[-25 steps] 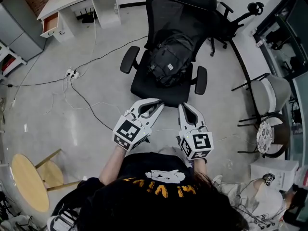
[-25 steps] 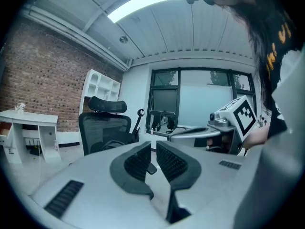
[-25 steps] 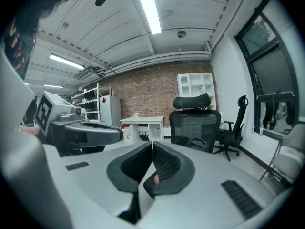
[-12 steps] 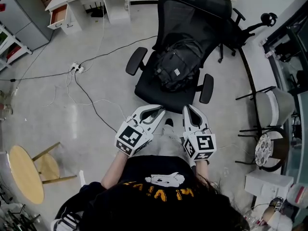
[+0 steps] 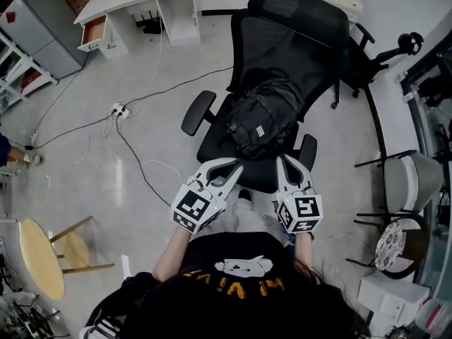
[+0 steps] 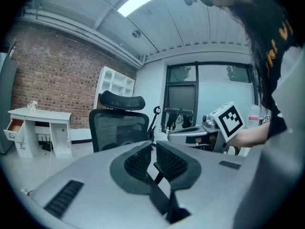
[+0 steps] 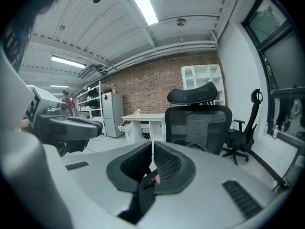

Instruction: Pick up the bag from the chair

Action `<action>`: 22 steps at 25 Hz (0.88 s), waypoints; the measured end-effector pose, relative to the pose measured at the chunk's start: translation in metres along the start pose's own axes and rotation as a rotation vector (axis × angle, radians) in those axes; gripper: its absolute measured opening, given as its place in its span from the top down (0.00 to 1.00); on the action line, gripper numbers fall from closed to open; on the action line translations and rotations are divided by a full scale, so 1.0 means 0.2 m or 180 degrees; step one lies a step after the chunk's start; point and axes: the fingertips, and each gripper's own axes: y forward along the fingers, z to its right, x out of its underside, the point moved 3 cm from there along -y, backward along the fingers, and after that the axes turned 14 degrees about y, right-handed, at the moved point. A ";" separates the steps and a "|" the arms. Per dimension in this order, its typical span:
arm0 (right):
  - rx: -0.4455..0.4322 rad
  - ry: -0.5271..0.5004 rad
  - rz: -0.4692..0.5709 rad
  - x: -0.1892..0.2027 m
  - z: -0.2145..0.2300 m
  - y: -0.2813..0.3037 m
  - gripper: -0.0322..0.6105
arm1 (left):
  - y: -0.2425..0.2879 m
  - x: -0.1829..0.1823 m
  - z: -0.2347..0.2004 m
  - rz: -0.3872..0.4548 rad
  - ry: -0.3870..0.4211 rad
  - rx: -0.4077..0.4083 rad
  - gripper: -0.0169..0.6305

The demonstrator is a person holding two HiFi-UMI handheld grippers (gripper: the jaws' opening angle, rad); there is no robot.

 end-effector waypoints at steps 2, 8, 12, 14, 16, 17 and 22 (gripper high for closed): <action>-0.0029 0.0016 -0.0049 -0.02 0.11 0.08 0.94 | 0.12 -0.02 -0.05 -0.0025 0.0008 -0.0036 0.91; -0.0072 0.0056 -0.0251 -0.03 0.40 0.29 0.94 | 0.40 -0.04 -0.11 -0.0156 0.0012 -0.0033 0.91; -0.0045 0.0000 -0.0398 -0.02 0.57 0.41 0.94 | 0.52 -0.03 -0.17 -0.0267 0.0006 -0.0074 0.91; -0.0033 -0.0014 -0.0471 -0.01 0.67 0.48 0.94 | 0.57 -0.02 -0.20 -0.0317 -0.0010 -0.0114 0.91; -0.0033 -0.0040 -0.0551 0.01 0.76 0.57 0.91 | 0.61 0.00 -0.25 -0.0371 -0.0032 -0.0176 0.91; -0.0038 -0.0058 -0.0605 0.02 0.80 0.61 0.83 | 0.63 0.00 -0.27 -0.0396 -0.0039 -0.0205 0.91; 0.0018 -0.0032 -0.0856 0.10 1.05 0.81 0.67 | 0.72 0.03 -0.36 -0.0509 -0.0094 -0.0290 0.91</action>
